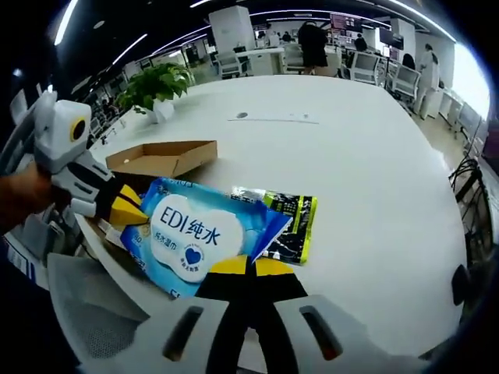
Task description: Operate the shoe box by opening the lid, removing the specified soft item, and placing it in the target area until the item is outside and the box remains undamaged.
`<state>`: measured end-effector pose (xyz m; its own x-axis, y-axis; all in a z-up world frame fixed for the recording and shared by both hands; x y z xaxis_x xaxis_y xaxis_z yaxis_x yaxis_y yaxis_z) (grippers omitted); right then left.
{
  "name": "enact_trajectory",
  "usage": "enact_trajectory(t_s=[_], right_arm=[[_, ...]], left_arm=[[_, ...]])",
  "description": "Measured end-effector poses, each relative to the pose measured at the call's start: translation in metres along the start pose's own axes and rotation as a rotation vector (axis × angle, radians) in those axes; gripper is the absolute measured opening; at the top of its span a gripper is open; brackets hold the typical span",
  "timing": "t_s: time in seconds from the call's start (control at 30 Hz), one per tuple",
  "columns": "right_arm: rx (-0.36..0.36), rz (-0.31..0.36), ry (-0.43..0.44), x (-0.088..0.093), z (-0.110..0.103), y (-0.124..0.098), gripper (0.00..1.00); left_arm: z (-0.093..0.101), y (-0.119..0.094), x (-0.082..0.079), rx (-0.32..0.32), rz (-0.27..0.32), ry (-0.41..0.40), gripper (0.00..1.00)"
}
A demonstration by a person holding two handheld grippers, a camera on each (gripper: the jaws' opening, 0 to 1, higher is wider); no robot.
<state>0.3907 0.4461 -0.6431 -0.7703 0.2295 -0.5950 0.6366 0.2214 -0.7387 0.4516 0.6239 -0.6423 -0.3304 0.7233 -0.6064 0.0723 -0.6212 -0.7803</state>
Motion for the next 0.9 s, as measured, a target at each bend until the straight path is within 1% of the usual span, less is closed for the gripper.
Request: enact_trajectory(t_s=[0.3,0.57,0.9], right_arm=[[0.003,-0.024,0.01,-0.001,0.019,0.015,0.0],[-0.002,-0.04,0.012,-0.013,0.035,0.034,0.0],[-0.01,-0.054,0.003,-0.03,0.048,0.056,0.0]], left_arm=[[-0.007,0.025,-0.003,0.009,-0.026,-0.011,0.0],[-0.026,0.044,-0.015,0.003,-0.034,-0.041,0.0],[-0.044,0.061,-0.025,-0.014,-0.048,-0.047,0.0]])
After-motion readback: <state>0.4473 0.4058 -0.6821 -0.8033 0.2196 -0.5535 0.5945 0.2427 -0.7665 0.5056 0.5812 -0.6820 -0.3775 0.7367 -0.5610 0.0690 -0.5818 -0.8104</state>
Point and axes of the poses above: the point that each gripper's makers call its tool centre point, and the gripper's own axes: y roughly forward along the fingers, z roughly to its right, x roughly out of its underside, the point moved 6 cm from there along -y, roughly backward along the fingers, and after that the axes turned 12 degrees about y, right-handed, at the moved point
